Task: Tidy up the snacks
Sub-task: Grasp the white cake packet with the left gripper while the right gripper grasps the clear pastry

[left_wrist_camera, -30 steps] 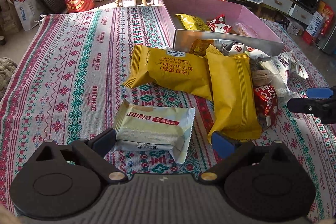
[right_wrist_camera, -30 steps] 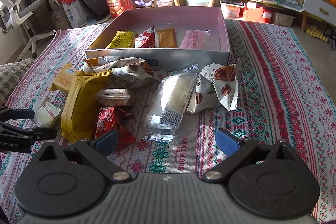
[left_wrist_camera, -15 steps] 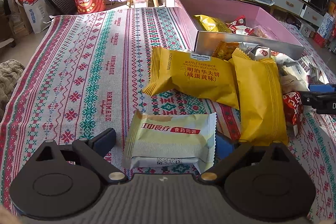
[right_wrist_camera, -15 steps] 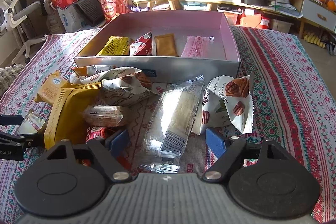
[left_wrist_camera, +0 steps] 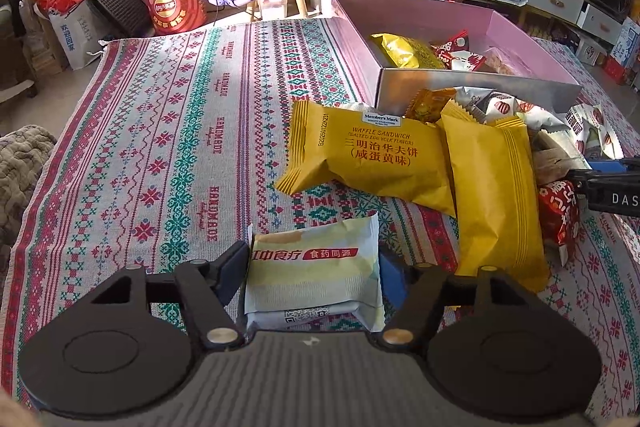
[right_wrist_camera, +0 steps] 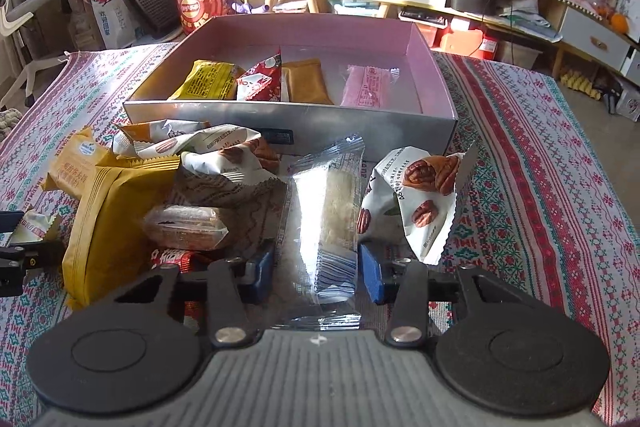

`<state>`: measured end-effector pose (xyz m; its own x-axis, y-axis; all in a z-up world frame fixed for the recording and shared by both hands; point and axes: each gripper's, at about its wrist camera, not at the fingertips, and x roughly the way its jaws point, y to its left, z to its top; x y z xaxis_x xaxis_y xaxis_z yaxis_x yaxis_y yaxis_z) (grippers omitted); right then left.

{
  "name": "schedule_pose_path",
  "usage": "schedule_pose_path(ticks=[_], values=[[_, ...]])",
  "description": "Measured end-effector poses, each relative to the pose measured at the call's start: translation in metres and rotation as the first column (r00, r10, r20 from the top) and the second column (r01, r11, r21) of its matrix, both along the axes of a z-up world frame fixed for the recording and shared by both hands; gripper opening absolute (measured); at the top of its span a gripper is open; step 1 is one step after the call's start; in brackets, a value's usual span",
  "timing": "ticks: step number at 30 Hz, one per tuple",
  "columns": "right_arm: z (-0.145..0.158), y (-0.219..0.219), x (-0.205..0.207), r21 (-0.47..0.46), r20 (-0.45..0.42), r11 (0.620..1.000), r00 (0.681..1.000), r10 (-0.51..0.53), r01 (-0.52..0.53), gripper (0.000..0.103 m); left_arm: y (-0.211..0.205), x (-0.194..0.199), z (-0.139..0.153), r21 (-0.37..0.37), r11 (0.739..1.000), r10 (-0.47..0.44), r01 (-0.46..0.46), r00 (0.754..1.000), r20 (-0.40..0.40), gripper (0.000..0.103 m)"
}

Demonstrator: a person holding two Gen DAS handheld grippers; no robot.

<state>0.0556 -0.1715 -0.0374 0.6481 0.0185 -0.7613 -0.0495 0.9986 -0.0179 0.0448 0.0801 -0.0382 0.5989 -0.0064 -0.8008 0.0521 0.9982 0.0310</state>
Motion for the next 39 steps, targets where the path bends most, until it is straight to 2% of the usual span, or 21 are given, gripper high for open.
schedule_pose_path(ticks=[4, 18, 39], values=[[0.002, 0.0, -0.001, 0.015, -0.027, 1.0, 1.0, 0.007, -0.006, 0.034, -0.001, 0.0, 0.001, 0.001, 1.0, 0.005, -0.005, 1.0, -0.003, 0.072], [0.021, -0.007, -0.008, 0.115, -0.091, 0.993, 0.996, 0.009, 0.001, 0.033, 0.006, 0.001, 0.007, -0.064, 0.998, 0.022, -0.022, 1.0, -0.005, 0.071], [0.055, -0.006, -0.017, 0.194, -0.029, 0.979, 0.997, 0.068, -0.061, 0.033, 0.009, 0.005, 0.033, -0.146, 0.989, 0.023, -0.016, 0.999, 0.043, 0.071]])
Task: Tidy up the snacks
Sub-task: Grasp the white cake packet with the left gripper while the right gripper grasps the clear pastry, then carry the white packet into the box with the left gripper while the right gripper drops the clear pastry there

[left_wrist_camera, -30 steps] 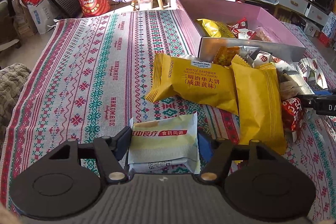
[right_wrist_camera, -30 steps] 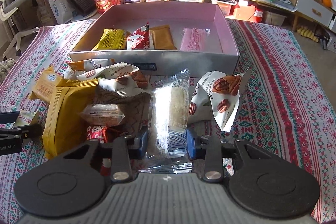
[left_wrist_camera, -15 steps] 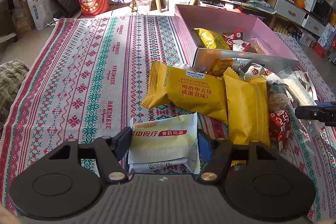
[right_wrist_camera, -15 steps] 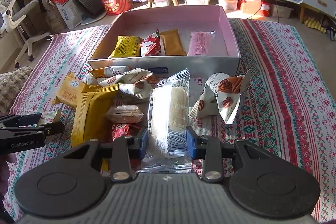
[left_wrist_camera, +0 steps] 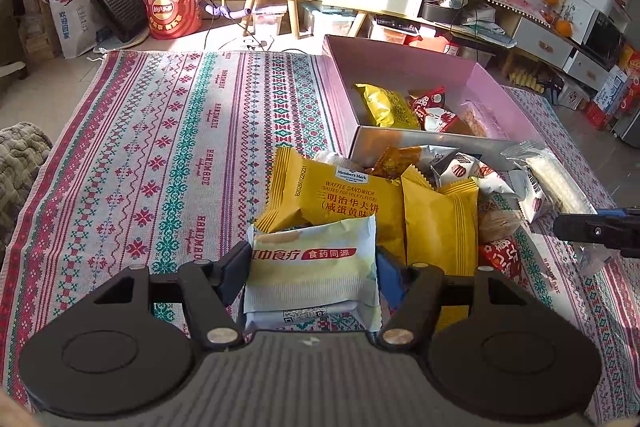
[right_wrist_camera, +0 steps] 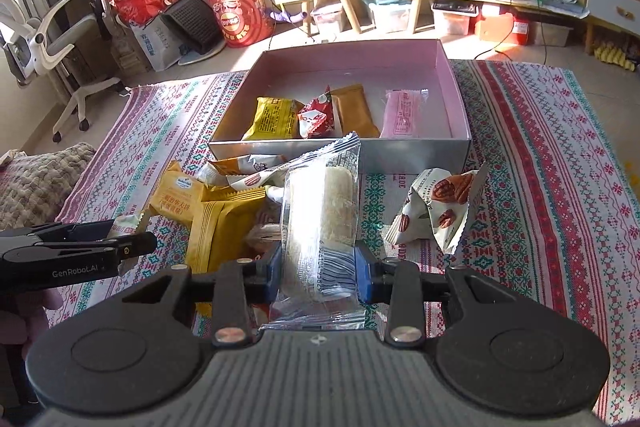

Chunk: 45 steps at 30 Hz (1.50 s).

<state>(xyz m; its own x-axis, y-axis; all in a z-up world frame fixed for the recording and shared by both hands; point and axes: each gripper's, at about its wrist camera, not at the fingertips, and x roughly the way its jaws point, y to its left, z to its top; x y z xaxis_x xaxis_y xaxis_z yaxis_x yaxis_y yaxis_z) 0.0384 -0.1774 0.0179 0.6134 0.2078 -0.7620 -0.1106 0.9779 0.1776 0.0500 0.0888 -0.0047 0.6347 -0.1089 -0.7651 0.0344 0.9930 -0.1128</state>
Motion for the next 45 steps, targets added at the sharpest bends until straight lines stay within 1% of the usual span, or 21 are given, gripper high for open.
schedule_pose_path(ticks=[6, 13, 16, 18, 22, 24, 27, 31, 35, 40, 45], values=[[0.011, -0.003, 0.006, 0.021, 0.029, 1.0, 0.999, -0.018, 0.017, 0.033, -0.003, 0.008, 0.016, -0.028, 1.0, 0.006, -0.005, 0.999, 0.043, 0.071], [0.019, -0.015, 0.026, 0.032, 0.065, 0.997, 0.996, -0.066, 0.064, 0.033, -0.022, 0.026, 0.028, -0.028, 1.0, -0.004, 0.006, 0.996, 0.087, 0.071], [0.019, -0.019, 0.037, 0.03, 0.087, 0.997, 0.994, -0.068, 0.066, 0.033, -0.034, 0.035, 0.03, -0.012, 1.0, -0.026, 0.028, 0.994, 0.105, 0.071], [0.017, -0.023, 0.046, 0.037, 0.101, 0.997, 0.993, -0.066, 0.063, 0.033, -0.044, 0.044, 0.03, 0.014, 0.999, -0.047, 0.045, 0.993, 0.109, 0.071], [0.011, -0.031, 0.061, 0.051, 0.188, 0.997, 0.98, -0.068, 0.059, 0.033, -0.063, 0.066, 0.029, 0.07, 0.995, -0.073, 0.065, 0.989, 0.127, 0.071], [0.007, -0.036, 0.068, 0.053, 0.202, 0.997, 0.977, -0.066, 0.056, 0.033, -0.07, 0.079, 0.027, 0.08, 0.995, -0.077, 0.067, 0.988, 0.134, 0.071], [0.003, -0.041, 0.081, 0.08, 0.172, 0.996, 0.983, -0.061, 0.048, 0.033, -0.08, 0.098, 0.023, 0.092, 0.993, -0.086, 0.074, 0.986, 0.145, 0.071], [0.0, -0.04, 0.092, 0.057, 0.181, 0.998, 0.983, -0.04, 0.03, 0.033, -0.093, 0.122, 0.014, 0.132, 0.987, -0.108, 0.087, 0.981, 0.159, 0.072], [-0.005, -0.042, 0.105, 0.051, 0.16, 0.998, 0.986, -0.046, 0.038, 0.033, -0.096, 0.142, 0.005, 0.126, 0.99, -0.088, 0.07, 0.985, 0.148, 0.072], [-0.015, -0.045, 0.118, 0.047, 0.134, 0.998, 0.989, -0.056, 0.05, 0.033, -0.102, 0.155, -0.001, 0.138, 0.987, -0.106, 0.085, 0.982, 0.154, 0.072], [-0.022, -0.042, 0.122, 0.028, 0.114, 0.998, 0.991, -0.064, 0.061, 0.034, -0.107, 0.162, -0.007, 0.162, 0.982, -0.123, 0.099, 0.981, 0.15, 0.072]])
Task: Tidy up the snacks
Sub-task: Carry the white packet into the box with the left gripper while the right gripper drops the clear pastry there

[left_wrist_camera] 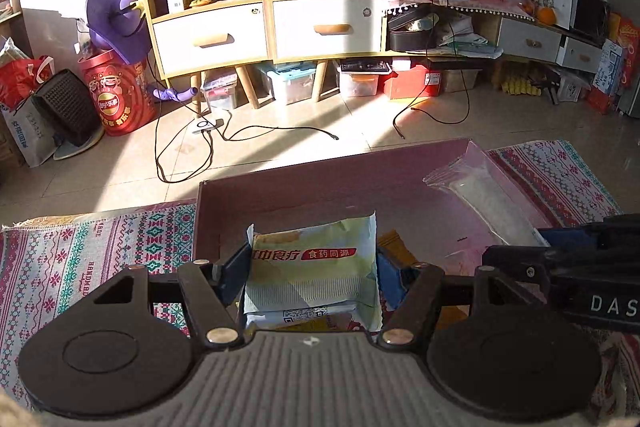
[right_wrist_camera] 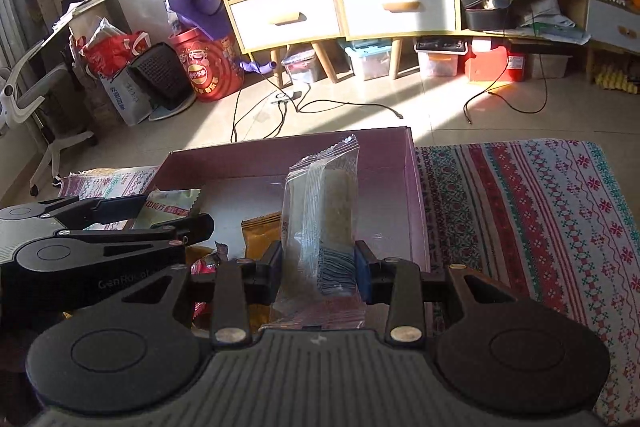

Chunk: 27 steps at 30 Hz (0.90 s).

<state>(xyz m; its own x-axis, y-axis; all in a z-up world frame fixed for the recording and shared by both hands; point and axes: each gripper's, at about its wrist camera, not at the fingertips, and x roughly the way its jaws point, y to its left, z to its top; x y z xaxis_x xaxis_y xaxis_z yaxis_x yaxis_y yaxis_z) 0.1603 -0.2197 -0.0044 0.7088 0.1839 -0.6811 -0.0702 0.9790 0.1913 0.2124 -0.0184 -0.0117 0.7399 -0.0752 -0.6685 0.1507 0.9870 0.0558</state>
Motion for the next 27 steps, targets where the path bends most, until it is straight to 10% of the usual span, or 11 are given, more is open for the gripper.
schedule_pose_path(ticks=[9, 27], values=[[0.013, -0.004, -0.007, 0.009, 0.032, 0.999, 0.999, -0.032, 0.032, 0.062, 0.0, -0.011, 0.012, 0.003, 1.0, -0.005, 0.005, 0.999, 0.047, 0.094], [0.042, 0.004, -0.054, -0.064, 0.069, 0.998, 0.997, 0.016, -0.012, 0.093, 0.017, -0.064, 0.032, -0.036, 0.999, -0.011, 0.012, 1.0, 0.01, 0.103]])
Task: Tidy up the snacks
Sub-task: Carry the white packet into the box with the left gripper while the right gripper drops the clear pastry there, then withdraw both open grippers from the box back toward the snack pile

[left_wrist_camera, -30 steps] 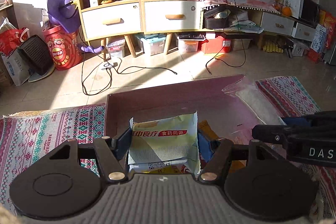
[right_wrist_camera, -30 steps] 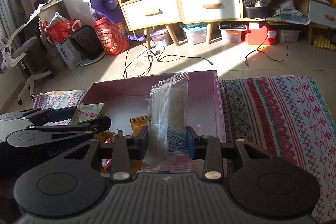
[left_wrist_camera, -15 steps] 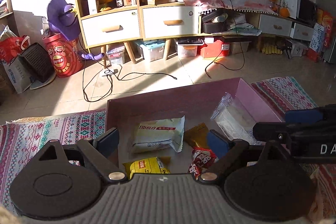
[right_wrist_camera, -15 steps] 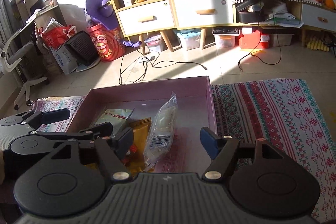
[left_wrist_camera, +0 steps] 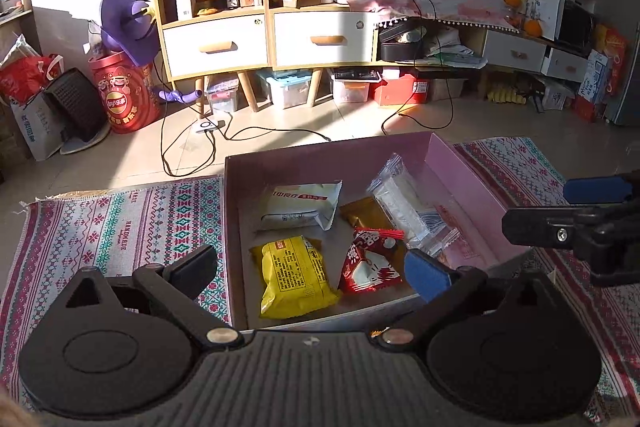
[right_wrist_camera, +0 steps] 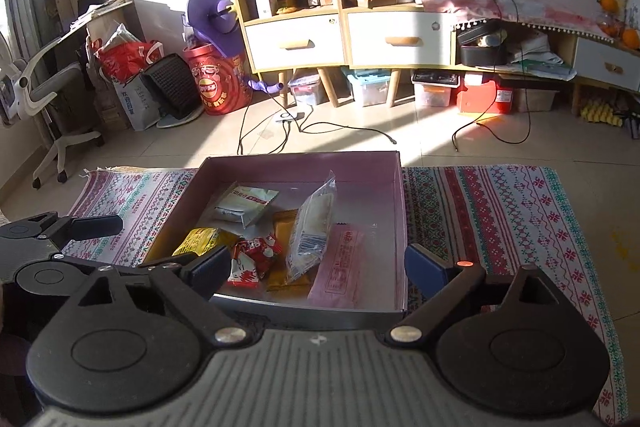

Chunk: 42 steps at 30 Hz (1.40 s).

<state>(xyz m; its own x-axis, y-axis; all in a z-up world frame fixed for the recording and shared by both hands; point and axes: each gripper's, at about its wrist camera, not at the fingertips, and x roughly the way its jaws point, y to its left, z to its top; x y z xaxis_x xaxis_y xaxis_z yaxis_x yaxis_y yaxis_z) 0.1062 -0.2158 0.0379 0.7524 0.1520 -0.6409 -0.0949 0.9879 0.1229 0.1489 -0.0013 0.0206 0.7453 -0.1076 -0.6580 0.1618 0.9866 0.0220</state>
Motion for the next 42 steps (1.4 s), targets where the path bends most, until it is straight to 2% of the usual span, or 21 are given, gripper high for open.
schedule_pose_path(ticks=[8, 14, 20, 25, 33, 42], values=[[0.005, 0.0, -0.022, 0.026, -0.014, 1.0, 1.0, 0.015, -0.015, 0.098, 0.01, -0.024, 0.003, -0.022, 1.0, 0.001, -0.002, 1.0, -0.02, 0.103], [0.003, -0.001, -0.034, 0.029, -0.035, 1.0, 0.999, 0.001, 0.0, 0.1, 0.019, -0.043, 0.001, -0.009, 1.0, 0.014, -0.014, 0.999, -0.052, 0.103], [-0.008, 0.0, -0.048, 0.035, -0.066, 0.999, 0.998, 0.004, -0.002, 0.1, 0.032, -0.061, -0.007, -0.062, 0.997, 0.034, -0.041, 0.994, -0.099, 0.103], [-0.014, 0.002, -0.062, 0.017, -0.073, 1.0, 0.997, 0.015, -0.014, 0.1, 0.041, -0.076, -0.014, -0.094, 0.994, 0.037, -0.049, 0.991, -0.128, 0.103], [-0.027, 0.007, -0.076, -0.026, -0.089, 0.998, 0.995, 0.046, -0.048, 0.1, 0.049, -0.095, -0.027, -0.08, 0.997, 0.011, -0.024, 0.987, -0.161, 0.103], [-0.037, 0.021, -0.085, -0.055, -0.107, 0.994, 0.991, 0.086, -0.092, 0.1, 0.063, -0.108, -0.038, -0.108, 0.993, 0.022, -0.043, 0.982, -0.188, 0.103]])
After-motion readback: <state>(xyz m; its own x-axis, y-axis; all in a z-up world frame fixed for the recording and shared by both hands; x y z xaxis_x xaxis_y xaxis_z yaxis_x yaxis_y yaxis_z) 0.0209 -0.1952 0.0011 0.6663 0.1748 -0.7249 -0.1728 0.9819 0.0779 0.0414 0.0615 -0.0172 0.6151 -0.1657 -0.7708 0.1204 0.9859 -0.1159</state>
